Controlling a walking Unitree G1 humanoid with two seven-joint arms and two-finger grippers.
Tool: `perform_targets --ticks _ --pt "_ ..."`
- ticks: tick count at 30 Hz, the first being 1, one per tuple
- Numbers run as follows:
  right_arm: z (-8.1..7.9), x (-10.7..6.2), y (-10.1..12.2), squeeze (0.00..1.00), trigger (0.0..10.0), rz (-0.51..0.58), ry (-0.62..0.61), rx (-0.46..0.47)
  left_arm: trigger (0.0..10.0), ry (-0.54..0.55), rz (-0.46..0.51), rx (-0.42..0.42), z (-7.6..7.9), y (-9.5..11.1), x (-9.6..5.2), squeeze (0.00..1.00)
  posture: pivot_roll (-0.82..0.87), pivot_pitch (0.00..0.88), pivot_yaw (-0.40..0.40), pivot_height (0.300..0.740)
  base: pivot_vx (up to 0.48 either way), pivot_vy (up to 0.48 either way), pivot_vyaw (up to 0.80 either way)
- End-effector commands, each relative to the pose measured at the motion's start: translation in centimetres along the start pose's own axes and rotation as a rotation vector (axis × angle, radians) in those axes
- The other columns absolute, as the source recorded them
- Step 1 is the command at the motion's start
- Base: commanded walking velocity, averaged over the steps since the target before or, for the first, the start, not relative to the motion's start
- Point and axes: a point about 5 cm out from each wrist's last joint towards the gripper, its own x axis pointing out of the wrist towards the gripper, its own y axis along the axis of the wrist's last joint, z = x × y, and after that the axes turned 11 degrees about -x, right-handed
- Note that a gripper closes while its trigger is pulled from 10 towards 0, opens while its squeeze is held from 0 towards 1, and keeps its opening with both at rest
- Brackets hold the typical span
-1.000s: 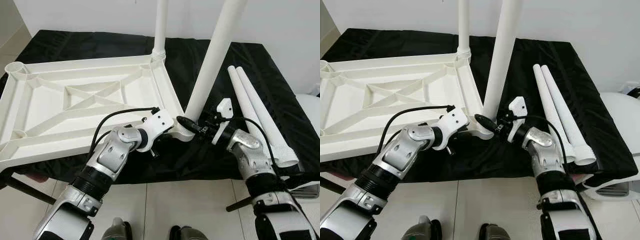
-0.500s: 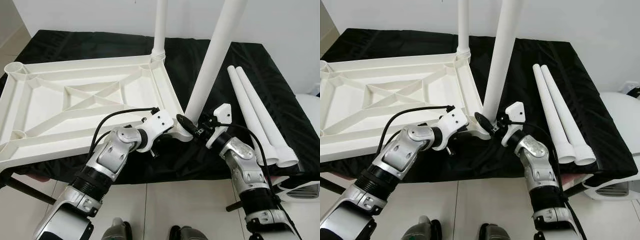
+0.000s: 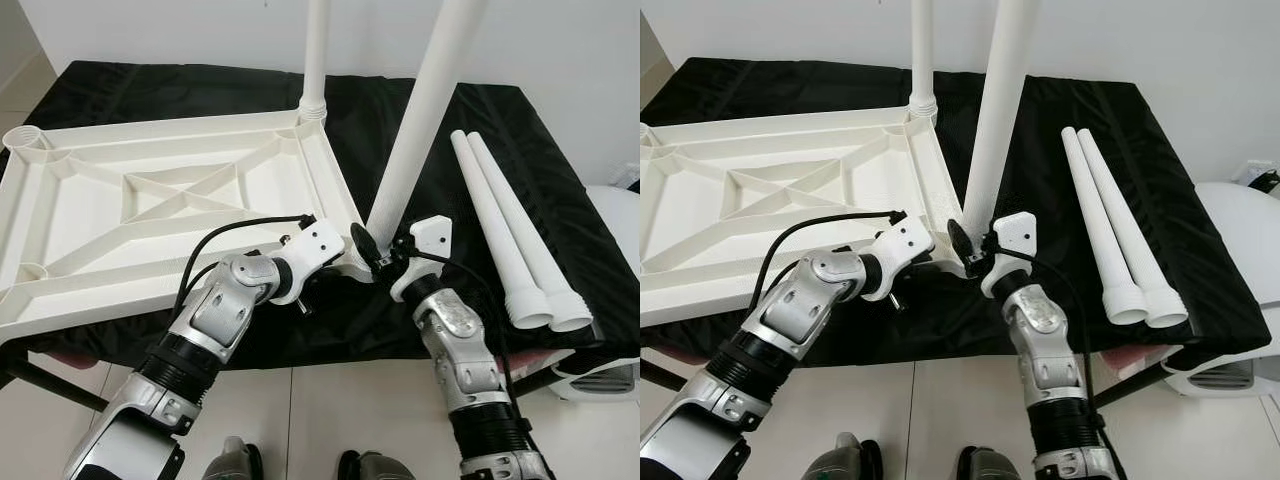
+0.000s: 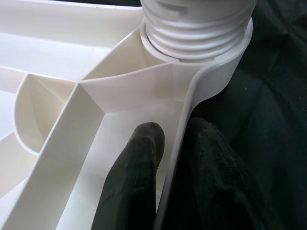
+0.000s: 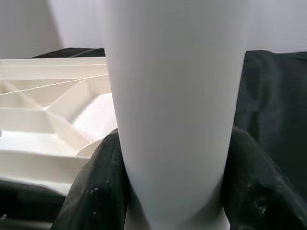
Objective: Building children table
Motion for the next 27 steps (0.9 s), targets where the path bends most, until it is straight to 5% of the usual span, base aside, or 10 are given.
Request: perform_targets --ticks 1,11,22,23,24,25,27 --pt "-1.0 -0.3 -0.8 0.0 10.0 -0.07 -0.045 0.035 10.0 0.034 -0.008 -0.001 0.0 -0.3 -0.1 0.0 -0.06 0.109 -0.012 0.74 0.0 0.0 0.0" --pt "-2.3 -0.2 0.0 0.0 10.0 -0.103 -0.272 0.007 10.0 0.034 -0.008 0.0 -0.1 -0.3 -0.1 0.0 -0.06 0.111 -0.013 0.74 0.0 0.0 0.0" --pt "-2.8 -0.3 -0.3 0.0 10.0 -0.149 -0.281 0.013 10.0 0.034 -0.01 0.0 0.0 -0.4 -0.1 0.0 -0.05 0.113 -0.013 0.74 0.0 0.0 0.0" --pt "-2.8 -0.3 -0.3 0.89 10.0 -0.15 -0.285 0.013 10.0 0.035 -0.01 0.0 -0.1 -0.4 -0.1 0.0 -0.05 0.113 -0.013 0.74 0.0 0.0 0.0" --pt "-2.8 -0.3 -0.3 0.89 10.0 -0.15 -0.285 0.013 10.0 0.035 -0.01 0.0 -0.1 -0.4 -0.1 0.0 -0.05 0.113 -0.013 0.74 0.0 0.0 0.0" --pt "-3.0 -0.3 -0.1 1.0 10.0 -0.138 -0.263 0.031 10.0 0.037 -0.012 0.0 -0.1 -0.4 -0.2 0.0 -0.05 0.11 -0.015 0.74 0.0 0.0 0.0" --pt "-3.1 -0.2 0.0 1.0 10.0 -0.126 -0.237 0.051 10.0 0.039 -0.012 -0.001 -0.2 -0.4 -0.2 0.0 -0.05 0.11 -0.015 0.74 0.0 0.0 0.0"
